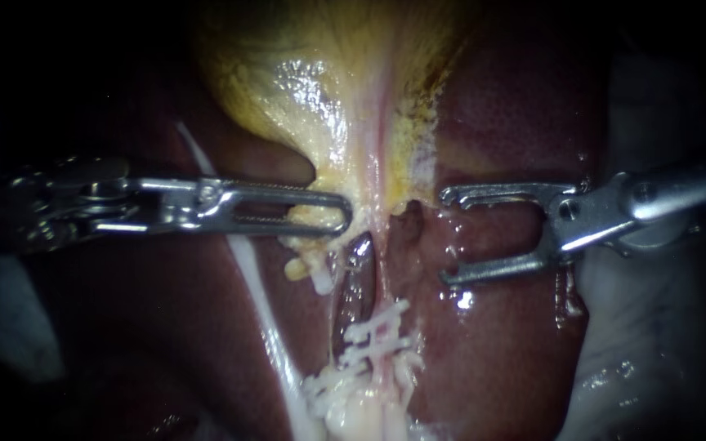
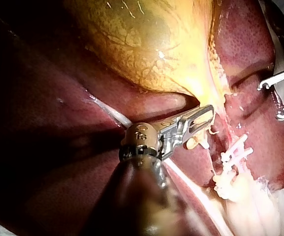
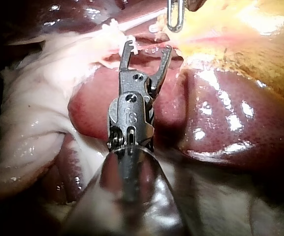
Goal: Going back second clip right tube
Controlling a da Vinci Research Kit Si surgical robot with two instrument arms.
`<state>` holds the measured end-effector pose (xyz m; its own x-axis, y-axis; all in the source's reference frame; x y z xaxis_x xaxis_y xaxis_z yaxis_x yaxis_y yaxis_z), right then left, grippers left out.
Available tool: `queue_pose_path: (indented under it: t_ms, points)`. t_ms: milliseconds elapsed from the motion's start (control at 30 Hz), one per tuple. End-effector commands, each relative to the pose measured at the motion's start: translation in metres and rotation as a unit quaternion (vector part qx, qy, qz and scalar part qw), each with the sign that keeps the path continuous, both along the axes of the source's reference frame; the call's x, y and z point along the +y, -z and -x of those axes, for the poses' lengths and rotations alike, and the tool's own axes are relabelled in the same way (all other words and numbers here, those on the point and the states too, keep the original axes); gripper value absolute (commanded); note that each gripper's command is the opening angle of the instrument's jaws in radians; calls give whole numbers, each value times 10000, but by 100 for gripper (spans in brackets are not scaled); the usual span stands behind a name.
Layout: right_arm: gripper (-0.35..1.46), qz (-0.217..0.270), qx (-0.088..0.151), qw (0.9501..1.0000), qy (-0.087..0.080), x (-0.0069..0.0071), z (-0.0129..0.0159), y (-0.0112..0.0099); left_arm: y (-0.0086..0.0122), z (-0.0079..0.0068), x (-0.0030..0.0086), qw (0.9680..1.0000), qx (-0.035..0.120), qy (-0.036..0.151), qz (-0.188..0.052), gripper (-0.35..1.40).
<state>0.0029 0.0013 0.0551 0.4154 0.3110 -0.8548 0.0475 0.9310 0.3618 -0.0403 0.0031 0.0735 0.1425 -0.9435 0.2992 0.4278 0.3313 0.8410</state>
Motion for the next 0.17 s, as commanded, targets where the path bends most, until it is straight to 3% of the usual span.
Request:
queue_pose_path:
  t_ms: [33, 167]
  points:
    - [50, -3, 3, 10000, -3, 0, 0, 0, 1, 0, 0, 10000, -2, 4, -6, -35]
    - [50, -6, 15, 10000, -13, 1, 0, 1, 1, -1, 0, 10000, -2, 4, -6, -35]
